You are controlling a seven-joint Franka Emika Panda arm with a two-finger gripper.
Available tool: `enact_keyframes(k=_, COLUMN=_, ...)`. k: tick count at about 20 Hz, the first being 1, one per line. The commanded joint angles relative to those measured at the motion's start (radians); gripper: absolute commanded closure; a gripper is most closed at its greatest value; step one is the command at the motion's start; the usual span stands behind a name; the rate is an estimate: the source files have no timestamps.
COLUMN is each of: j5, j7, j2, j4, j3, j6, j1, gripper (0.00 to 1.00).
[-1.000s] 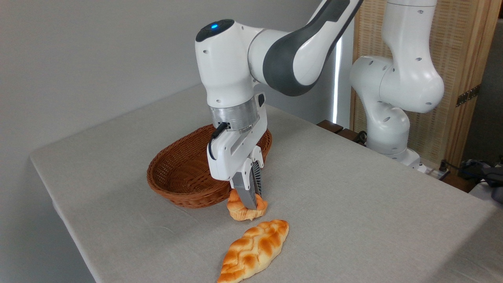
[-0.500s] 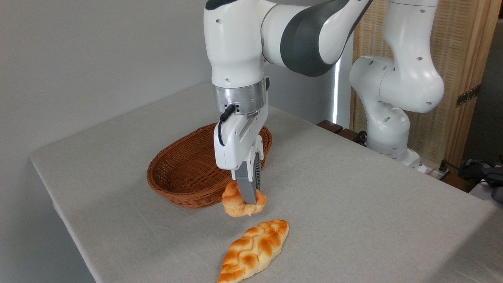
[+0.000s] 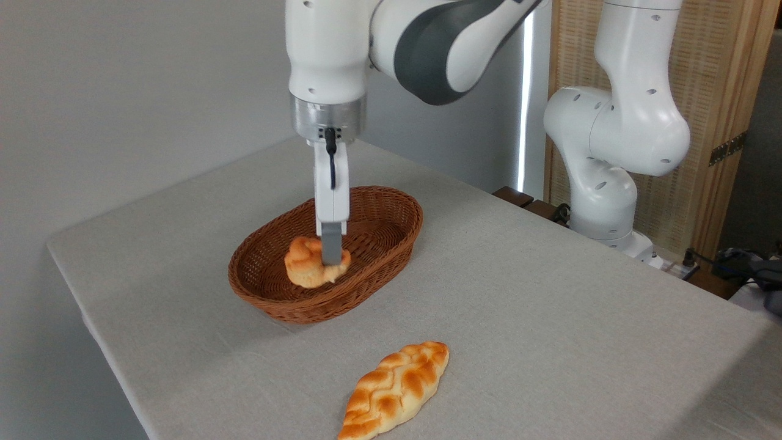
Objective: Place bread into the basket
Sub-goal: 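Carry the round roll over the wicker basket and lower it inside, then open the gripper to release the roll and raise it away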
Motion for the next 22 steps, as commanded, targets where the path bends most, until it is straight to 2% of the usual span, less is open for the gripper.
enact_keyframes(k=1, j5=-0.024, j7=-0.218, j2=0.006, j4=0.025, j3=-0.052, j6=-0.027, j1=-0.001, gripper=0.21)
enact_keyframes(k=3, j5=-0.017, j7=-0.321, j2=0.012, j4=0.023, j3=-0.078, j6=-0.027, j1=-0.001, gripper=0.00)
enact_keyframes(k=9, j5=-0.015, j7=-0.475, j2=0.035, j4=0.022, j3=-0.103, j6=-0.034, j1=-0.001, gripper=0.00)
enact_keyframes(k=22, j5=-0.015, j7=-0.479, j2=0.035, j4=0.023, j3=-0.095, j6=-0.040, j1=0.003, gripper=0.00)
